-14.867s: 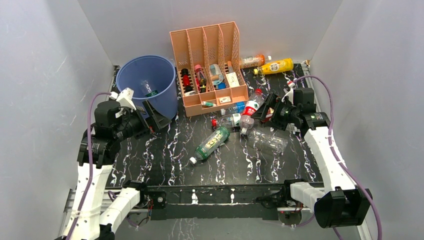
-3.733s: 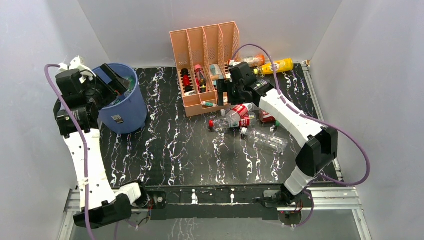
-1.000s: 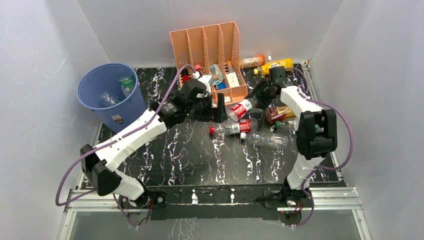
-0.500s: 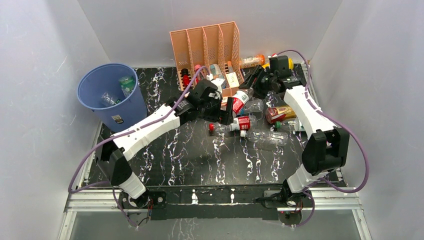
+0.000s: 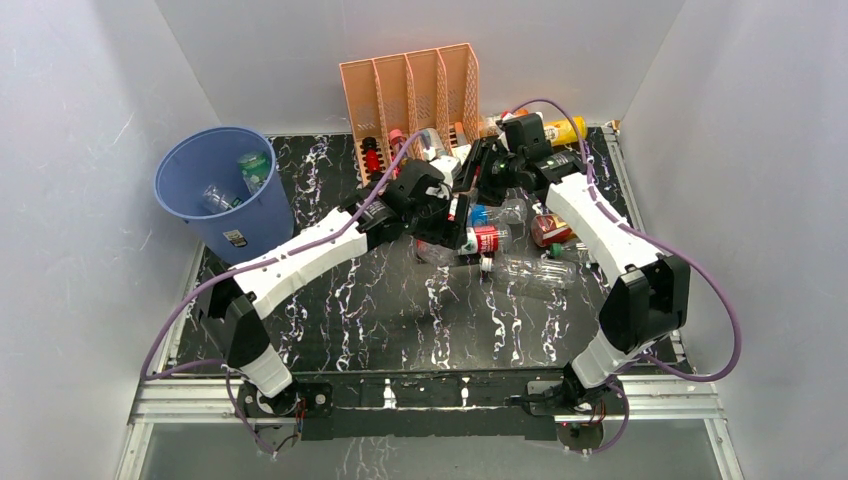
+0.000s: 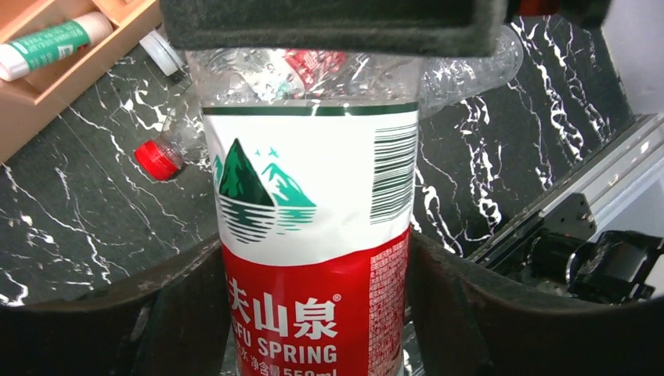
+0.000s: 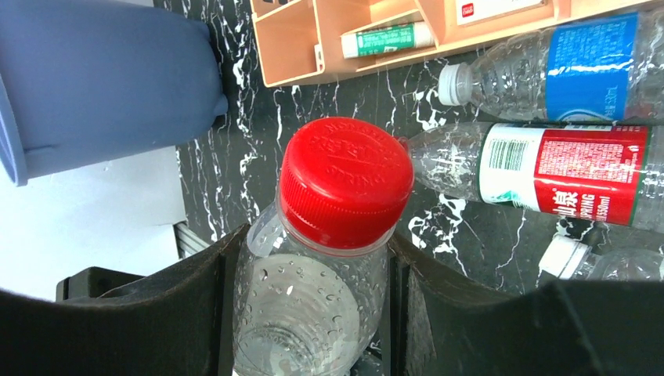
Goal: Put the plastic bottles in the bin
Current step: Pick up the plastic bottle at the center of the board, then place the plastic bottle in the trash bin, then pick up the plastic bottle at the center of the board.
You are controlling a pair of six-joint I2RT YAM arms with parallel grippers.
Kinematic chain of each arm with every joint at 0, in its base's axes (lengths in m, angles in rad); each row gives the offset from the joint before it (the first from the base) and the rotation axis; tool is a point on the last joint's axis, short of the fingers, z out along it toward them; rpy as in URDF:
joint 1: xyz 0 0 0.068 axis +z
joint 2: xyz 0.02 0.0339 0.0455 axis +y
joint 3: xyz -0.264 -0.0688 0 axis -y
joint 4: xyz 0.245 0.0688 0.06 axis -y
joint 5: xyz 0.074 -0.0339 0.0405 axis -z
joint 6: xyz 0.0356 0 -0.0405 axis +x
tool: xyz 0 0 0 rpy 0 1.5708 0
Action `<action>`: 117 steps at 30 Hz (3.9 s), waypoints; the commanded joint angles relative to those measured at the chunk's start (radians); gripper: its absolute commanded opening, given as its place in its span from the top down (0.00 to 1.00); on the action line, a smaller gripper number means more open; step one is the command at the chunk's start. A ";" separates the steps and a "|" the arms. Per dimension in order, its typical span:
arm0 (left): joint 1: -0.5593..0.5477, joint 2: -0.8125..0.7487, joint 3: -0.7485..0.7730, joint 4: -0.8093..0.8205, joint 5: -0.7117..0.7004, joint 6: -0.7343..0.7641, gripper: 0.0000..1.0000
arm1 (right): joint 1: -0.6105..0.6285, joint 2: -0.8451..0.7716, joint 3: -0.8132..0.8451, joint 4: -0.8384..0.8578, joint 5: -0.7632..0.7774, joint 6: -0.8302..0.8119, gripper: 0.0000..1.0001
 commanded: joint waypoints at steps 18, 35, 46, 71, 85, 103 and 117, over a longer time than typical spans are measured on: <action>0.008 -0.013 0.216 -0.257 -0.242 0.060 0.67 | -0.158 -0.116 0.067 -0.055 0.023 -0.060 0.02; 0.773 -0.036 0.612 -0.456 -0.117 0.126 0.65 | -0.246 -0.259 -0.124 -0.035 0.007 -0.102 0.02; 1.119 -0.045 0.487 -0.366 -0.077 0.144 0.63 | -0.248 -0.283 -0.177 -0.047 0.010 -0.142 0.02; 1.121 -0.236 0.398 -0.278 0.233 0.082 0.02 | -0.248 -0.288 -0.266 -0.045 0.055 -0.180 0.02; 0.496 -0.293 0.138 -0.171 0.105 -0.011 0.02 | -0.247 -0.285 -0.441 0.002 0.307 -0.306 0.02; 0.161 -0.306 -0.098 -0.106 -0.072 -0.065 0.02 | -0.251 -0.221 -0.576 0.097 0.473 -0.293 0.02; 0.065 -0.266 -0.118 -0.096 -0.121 -0.084 0.02 | -0.251 -0.426 -0.752 0.107 0.239 -0.293 0.02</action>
